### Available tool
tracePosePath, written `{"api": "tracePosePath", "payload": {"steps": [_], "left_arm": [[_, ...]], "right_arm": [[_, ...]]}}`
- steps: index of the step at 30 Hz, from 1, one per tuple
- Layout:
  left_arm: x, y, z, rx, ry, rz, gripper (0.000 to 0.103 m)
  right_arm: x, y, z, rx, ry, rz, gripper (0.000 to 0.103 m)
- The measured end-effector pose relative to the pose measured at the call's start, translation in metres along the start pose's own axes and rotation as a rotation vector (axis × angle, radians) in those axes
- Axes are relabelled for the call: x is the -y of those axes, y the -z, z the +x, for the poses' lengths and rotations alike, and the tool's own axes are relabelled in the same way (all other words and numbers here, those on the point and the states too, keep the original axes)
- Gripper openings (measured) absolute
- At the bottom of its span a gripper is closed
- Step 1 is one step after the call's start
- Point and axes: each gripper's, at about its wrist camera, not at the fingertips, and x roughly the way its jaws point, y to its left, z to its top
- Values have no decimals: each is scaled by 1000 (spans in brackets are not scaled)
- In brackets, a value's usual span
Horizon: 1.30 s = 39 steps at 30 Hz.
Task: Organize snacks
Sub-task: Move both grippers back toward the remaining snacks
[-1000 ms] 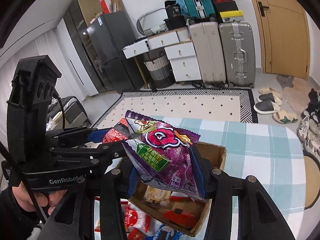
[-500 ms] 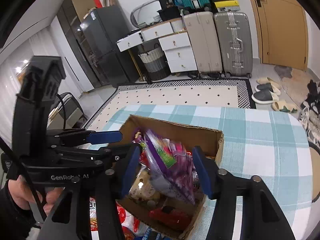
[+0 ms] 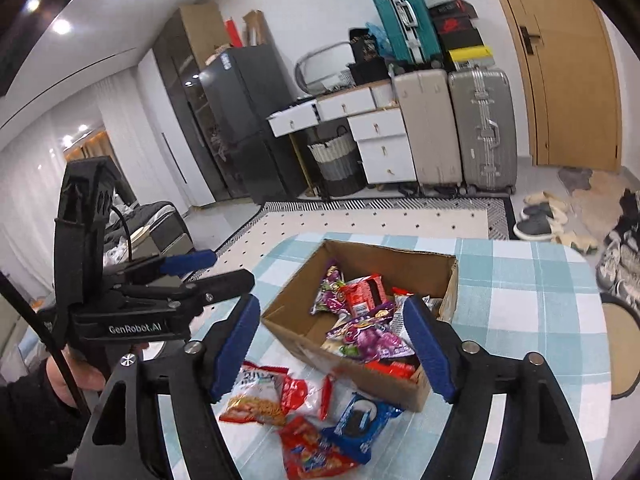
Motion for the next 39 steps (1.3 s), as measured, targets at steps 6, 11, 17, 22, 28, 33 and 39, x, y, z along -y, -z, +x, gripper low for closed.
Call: {"api": "tracePosePath", "payload": {"steps": [6,11,17,22,28,33,39], "left_arm": [[13,26,-62,101,18,9,100],[23,53,-101,160,27,15,102],[20,81,-128,161,49,-28,102],[16,105,-137,151,16,-44,102],[8,131,-139,153,-23,-86,102],[1,144,-115,109,-108,-95,102],[-11,172,-81,80,-111,-98,102]], "right_arm": [[-25,34,-47,79,-12,-26,85],[-46,62,-76,123,-20,-41,93],[-71,98,-97,180,-4,-63,98],[-81,120,-93,160,-12,-55,102],[-82,140,-84,148,28,-41,102],[-79,153,-72,126,49,-41,102],[-75,163,-50,68,83,-48,102]]}}
